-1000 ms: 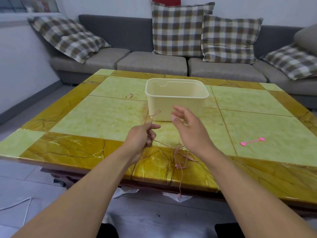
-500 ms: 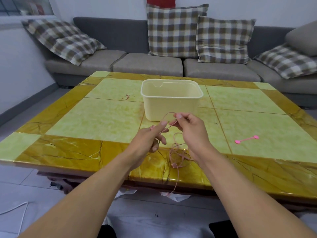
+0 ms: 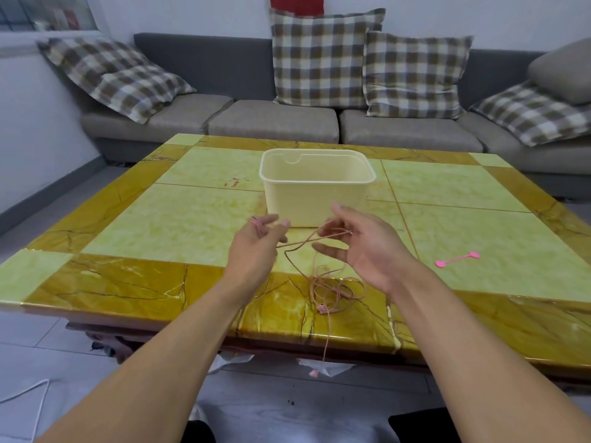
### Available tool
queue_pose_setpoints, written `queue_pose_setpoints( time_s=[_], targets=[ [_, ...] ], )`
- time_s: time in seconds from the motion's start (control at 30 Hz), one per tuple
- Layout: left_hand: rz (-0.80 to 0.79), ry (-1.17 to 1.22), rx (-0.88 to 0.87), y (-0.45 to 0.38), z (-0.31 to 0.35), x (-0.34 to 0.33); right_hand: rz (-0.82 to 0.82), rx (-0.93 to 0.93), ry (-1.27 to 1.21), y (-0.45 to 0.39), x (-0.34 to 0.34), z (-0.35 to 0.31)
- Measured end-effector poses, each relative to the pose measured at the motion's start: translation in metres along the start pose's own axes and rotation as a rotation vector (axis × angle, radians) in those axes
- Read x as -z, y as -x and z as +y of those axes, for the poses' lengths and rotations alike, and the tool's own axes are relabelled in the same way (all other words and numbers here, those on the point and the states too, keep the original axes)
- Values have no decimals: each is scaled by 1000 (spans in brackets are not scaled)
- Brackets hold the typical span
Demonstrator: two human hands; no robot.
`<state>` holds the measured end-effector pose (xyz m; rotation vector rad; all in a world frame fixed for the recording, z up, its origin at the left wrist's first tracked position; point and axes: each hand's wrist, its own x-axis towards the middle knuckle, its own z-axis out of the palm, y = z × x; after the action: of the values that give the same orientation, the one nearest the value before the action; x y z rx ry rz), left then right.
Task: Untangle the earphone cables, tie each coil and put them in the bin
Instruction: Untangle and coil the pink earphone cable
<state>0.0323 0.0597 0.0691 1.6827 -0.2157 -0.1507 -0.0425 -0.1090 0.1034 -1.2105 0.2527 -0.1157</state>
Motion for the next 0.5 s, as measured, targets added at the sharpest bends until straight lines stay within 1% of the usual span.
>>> queue_pose_setpoints(
  time_s=[0.07,0.1,0.13,0.2,0.27,0.3,0.37,0.43,0.5],
  targets=[
    [112,-182,-144,-3,5,9,-51,-56,86,5,-2,1],
    [117,-250,-197,-4,7,12,-66,-82,120,7,-2,2],
    [89,-312,-218,-3,8,16,-78,-105,147,8,-2,3],
    [-17,-439,-202,-1,8,18,-111,-141,191,10,1,6],
    [-146,-535,-144,1,7,18,-156,-152,270,12,7,6],
    [-233,-543,-90,2,7,19,-158,-140,320,13,9,5],
    [-474,-431,50,4,9,20,-126,-85,375,13,12,2],
    [-702,-192,184,9,11,18,-76,-9,383,10,15,2],
    [-820,66,284,13,13,16,-25,44,379,9,16,3]
  ],
)
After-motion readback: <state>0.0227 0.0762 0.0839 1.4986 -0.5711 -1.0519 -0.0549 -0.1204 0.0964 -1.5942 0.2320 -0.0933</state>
